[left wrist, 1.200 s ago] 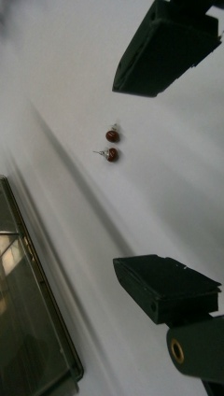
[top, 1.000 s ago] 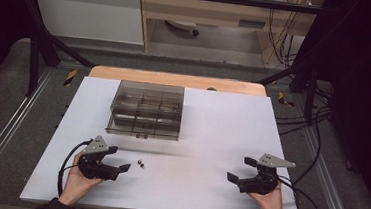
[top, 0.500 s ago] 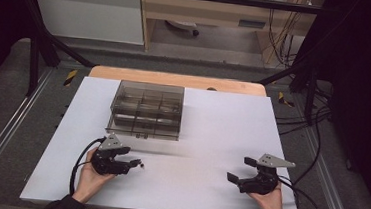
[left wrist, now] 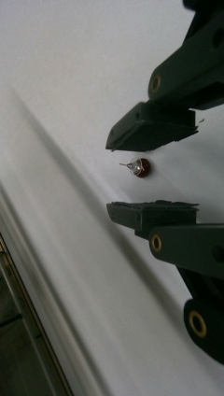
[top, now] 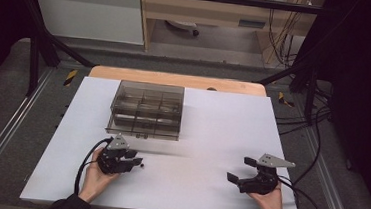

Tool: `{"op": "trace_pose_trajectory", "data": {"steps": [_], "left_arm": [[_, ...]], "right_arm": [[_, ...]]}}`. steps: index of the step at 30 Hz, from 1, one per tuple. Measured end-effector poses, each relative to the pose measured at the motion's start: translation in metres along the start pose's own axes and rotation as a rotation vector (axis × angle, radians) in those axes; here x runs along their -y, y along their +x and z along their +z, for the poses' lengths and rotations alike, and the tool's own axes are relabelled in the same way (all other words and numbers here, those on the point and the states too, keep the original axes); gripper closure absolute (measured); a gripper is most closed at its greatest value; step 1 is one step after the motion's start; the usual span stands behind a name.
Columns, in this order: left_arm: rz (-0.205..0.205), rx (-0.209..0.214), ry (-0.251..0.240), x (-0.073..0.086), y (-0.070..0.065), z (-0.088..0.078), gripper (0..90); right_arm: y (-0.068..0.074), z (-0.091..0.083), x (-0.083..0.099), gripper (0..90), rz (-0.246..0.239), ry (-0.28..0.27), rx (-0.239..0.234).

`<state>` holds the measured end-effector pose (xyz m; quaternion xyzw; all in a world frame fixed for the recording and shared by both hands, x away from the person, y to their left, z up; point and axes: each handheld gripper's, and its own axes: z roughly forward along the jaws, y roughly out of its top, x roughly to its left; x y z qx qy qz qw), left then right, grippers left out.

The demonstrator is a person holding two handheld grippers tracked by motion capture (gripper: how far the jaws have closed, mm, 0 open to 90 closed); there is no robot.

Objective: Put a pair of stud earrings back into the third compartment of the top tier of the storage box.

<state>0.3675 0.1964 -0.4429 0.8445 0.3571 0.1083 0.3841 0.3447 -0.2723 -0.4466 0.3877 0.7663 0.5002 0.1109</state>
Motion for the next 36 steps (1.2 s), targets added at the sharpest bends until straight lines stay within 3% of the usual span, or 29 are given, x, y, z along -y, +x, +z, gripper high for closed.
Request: {"op": "trace_pose_trajectory", "data": {"steps": [26, 36], "left_arm": [[0.026, -0.002, 0.029, 0.0014, -0.0035, 0.0097, 78.8], [0.020, 0.000, 0.019, 0.0007, -0.0037, 0.0075, 80.2]], "right_arm": [[0.0001, 0.0002, 0.0000, 0.4, 0.000, 0.003, -0.002], [0.0002, 0.0005, 0.0001, 0.5, 0.001, 0.004, -0.003]]}}
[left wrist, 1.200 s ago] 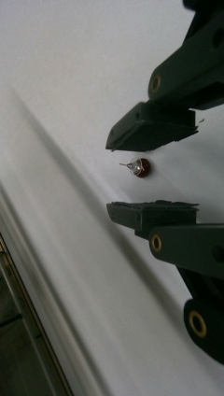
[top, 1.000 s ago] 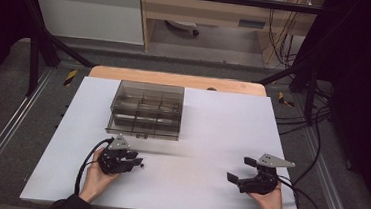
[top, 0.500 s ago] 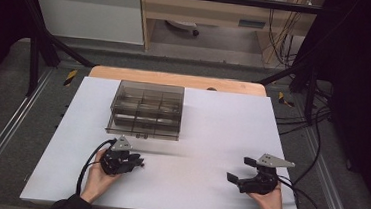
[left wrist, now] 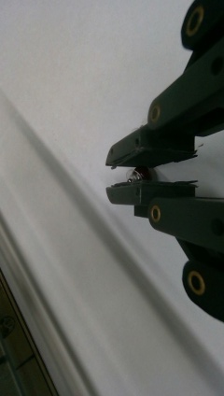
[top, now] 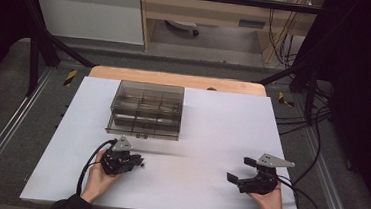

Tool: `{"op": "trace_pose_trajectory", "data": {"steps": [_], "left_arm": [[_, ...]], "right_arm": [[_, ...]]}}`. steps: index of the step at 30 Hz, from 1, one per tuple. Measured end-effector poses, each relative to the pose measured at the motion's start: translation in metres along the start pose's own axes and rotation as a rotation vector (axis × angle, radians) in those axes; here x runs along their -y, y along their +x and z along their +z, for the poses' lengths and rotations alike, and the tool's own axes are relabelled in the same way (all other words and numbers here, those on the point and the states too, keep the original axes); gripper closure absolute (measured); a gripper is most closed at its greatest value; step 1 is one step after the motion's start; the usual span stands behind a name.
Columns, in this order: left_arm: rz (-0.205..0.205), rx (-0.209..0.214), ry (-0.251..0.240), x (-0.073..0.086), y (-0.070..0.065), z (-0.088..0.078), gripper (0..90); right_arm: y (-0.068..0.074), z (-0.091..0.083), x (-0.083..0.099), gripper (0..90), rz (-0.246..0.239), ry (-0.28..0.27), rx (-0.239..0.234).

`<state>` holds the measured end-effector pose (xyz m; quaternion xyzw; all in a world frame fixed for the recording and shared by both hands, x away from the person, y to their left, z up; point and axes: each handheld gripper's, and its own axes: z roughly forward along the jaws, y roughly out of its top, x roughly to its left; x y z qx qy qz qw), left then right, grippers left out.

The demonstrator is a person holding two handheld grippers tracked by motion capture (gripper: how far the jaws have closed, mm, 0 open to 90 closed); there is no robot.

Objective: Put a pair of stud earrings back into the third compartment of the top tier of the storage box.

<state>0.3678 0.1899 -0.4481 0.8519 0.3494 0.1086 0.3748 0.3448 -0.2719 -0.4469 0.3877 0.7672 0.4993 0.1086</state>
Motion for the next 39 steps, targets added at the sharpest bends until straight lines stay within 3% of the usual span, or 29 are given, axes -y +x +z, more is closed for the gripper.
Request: {"op": "trace_pose_trajectory", "data": {"steps": [18, 26, 39], "left_arm": [[-0.028, 0.043, -0.040, -0.009, -0.003, -0.023, 80.3], [-0.008, 0.037, -0.021, -0.017, -0.009, -0.027, 80.3], [-0.018, 0.030, -0.029, -0.039, -0.009, -0.034, 80.4]], "right_arm": [[0.000, 0.001, 0.000, 0.5, 0.000, 0.009, 0.000], [0.000, 0.001, 0.000, 0.5, -0.001, 0.012, 0.000], [0.000, 0.001, 0.000, 0.5, -0.001, 0.018, -0.002]]}}
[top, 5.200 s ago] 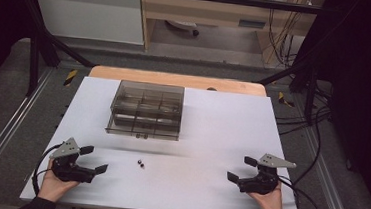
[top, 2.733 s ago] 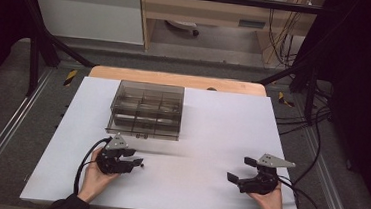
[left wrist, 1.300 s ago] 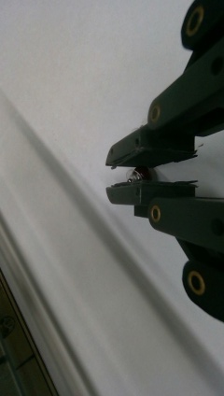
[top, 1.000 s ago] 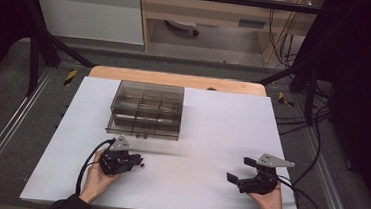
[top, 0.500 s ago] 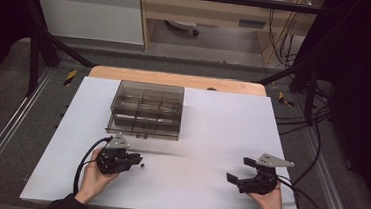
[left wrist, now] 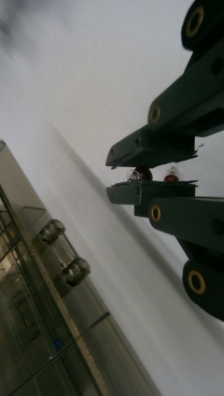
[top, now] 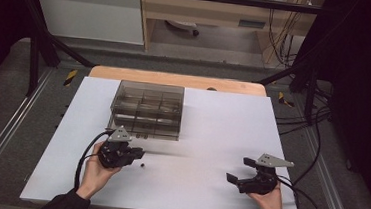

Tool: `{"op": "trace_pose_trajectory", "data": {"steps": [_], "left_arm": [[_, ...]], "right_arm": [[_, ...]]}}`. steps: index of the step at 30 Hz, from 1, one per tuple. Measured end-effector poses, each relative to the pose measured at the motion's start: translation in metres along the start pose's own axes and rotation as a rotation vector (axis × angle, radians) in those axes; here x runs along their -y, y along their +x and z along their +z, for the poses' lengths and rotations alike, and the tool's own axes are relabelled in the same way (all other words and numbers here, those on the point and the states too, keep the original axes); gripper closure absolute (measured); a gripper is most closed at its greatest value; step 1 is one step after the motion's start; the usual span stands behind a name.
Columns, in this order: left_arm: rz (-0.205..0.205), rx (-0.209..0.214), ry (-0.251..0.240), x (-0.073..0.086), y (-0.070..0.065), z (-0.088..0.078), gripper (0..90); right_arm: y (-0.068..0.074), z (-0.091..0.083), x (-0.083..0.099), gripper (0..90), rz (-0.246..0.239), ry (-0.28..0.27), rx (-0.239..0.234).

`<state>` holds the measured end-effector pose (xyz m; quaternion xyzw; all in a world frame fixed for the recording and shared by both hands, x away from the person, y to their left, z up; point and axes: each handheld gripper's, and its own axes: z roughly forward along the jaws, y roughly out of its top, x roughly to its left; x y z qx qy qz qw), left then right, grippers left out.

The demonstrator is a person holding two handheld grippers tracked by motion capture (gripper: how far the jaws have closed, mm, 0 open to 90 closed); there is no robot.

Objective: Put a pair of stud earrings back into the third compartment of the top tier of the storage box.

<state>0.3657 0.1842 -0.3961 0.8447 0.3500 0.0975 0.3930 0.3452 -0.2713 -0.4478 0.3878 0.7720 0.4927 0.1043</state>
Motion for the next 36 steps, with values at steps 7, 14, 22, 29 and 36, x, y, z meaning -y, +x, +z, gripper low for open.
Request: {"op": "trace_pose_trajectory", "data": {"steps": [7, 14, 22, 29, 36], "left_arm": [[0.013, 0.001, -0.007, -0.016, -0.002, -0.004, 80.4], [0.036, 0.001, -0.008, -0.032, -0.005, -0.005, 80.4], [0.060, -0.007, 0.002, -0.051, -0.009, 0.001, 80.4], [0.076, -0.003, -0.009, -0.067, -0.013, 0.005, 80.4], [0.070, -0.014, -0.008, -0.081, -0.012, 0.015, 80.3]], "right_arm": [[0.000, 0.000, 0.000, 0.5, -0.001, 0.001, 0.001], [0.000, 0.000, 0.000, 0.5, -0.001, 0.002, 0.001], [0.000, 0.000, 0.000, 0.5, -0.002, 0.004, -0.001], [0.000, 0.000, 0.000, 0.5, -0.003, 0.003, 0.000], [0.000, 0.000, 0.000, 0.5, -0.003, 0.004, -0.001]]}}
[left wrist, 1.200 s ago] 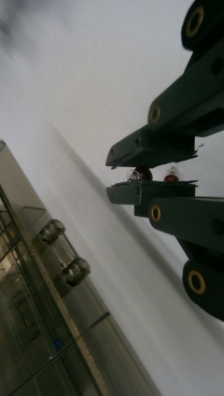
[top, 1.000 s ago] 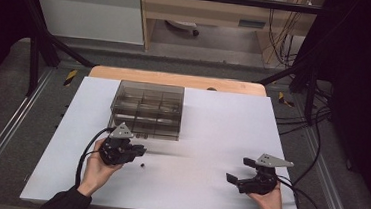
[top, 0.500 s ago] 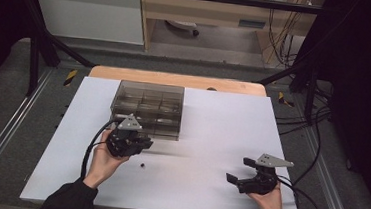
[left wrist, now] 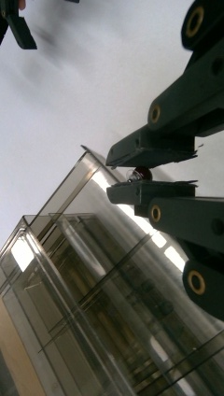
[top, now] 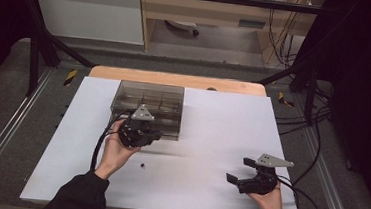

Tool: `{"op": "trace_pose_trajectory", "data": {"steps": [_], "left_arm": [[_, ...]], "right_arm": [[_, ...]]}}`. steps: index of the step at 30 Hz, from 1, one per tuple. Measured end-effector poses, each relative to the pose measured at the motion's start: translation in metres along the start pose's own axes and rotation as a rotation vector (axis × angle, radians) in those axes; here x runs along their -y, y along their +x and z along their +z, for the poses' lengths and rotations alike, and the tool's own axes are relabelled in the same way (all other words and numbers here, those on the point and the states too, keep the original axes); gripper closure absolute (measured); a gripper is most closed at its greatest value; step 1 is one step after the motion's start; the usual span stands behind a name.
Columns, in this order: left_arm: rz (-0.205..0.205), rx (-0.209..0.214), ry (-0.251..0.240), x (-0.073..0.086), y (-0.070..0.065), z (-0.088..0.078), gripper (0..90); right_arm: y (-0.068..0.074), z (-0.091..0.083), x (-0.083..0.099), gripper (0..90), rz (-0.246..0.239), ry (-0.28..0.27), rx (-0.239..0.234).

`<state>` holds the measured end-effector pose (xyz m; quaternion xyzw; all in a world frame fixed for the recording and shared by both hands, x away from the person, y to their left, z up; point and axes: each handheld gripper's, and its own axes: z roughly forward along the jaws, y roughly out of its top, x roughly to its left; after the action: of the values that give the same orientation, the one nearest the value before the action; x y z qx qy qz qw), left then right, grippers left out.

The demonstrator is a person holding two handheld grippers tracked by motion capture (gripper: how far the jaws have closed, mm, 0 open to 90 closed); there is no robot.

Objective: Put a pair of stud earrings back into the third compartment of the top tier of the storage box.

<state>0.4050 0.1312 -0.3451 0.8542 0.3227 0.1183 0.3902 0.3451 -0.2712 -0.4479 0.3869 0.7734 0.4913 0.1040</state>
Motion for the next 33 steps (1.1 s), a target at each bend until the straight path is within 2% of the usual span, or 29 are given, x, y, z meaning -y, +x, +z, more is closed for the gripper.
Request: {"op": "trace_pose_trajectory", "data": {"steps": [11, 18, 26, 28, 30, 33], "left_arm": [[-0.012, -0.023, 0.006, -0.015, 0.008, 0.019, 80.3], [-0.030, -0.039, 0.022, -0.013, 0.017, 0.032, 80.2], [-0.039, -0.048, 0.030, -0.012, 0.018, 0.039, 78.8], [-0.037, -0.047, 0.028, -0.012, 0.018, 0.038, 72.0], [-0.034, -0.047, 0.019, -0.012, 0.017, 0.034, 70.4], [-0.022, -0.038, -0.001, -0.011, 0.014, 0.024, 62.0]], "right_arm": [[0.000, 0.000, 0.000, 0.4, -0.001, 0.000, 0.000], [0.000, -0.001, 0.000, 0.4, -0.003, -0.006, -0.001], [0.000, 0.000, 0.000, 0.5, -0.001, 0.001, -0.003], [0.000, 0.000, 0.000, 0.4, -0.001, 0.002, -0.003], [0.000, 0.000, 0.000, 0.5, -0.001, 0.003, -0.003], [0.001, 0.001, 0.000, 0.4, -0.001, 0.002, -0.002]]}}
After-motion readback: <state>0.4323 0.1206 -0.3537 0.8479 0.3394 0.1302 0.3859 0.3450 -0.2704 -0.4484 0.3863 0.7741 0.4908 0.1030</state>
